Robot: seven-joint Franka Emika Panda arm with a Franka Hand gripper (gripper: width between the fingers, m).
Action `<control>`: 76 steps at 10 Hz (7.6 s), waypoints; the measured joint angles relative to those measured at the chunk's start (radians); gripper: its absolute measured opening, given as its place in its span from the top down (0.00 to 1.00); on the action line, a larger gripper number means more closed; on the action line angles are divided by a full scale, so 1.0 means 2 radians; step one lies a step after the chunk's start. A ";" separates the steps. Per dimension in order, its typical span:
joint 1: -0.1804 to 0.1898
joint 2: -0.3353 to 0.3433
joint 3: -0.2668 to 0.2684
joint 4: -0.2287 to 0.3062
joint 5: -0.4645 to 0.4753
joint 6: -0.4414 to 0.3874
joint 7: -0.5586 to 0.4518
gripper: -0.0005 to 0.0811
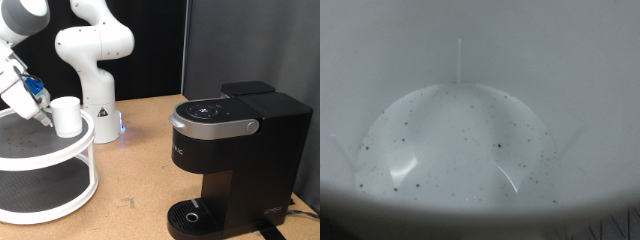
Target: Make a cup of coffee with the keurig machine
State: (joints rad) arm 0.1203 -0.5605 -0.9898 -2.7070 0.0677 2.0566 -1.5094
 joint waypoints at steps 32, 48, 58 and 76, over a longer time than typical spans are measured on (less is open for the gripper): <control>0.079 -0.022 0.028 0.031 0.197 -0.017 0.136 0.92; 0.196 0.075 0.045 0.010 0.328 0.144 0.150 0.92; 0.319 0.246 0.024 0.005 0.634 0.227 -0.052 0.92; 0.321 0.388 0.120 0.080 0.847 0.158 -0.149 0.92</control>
State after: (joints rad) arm 0.7617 0.2154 -0.7491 -2.5474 1.7625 2.3720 -1.8064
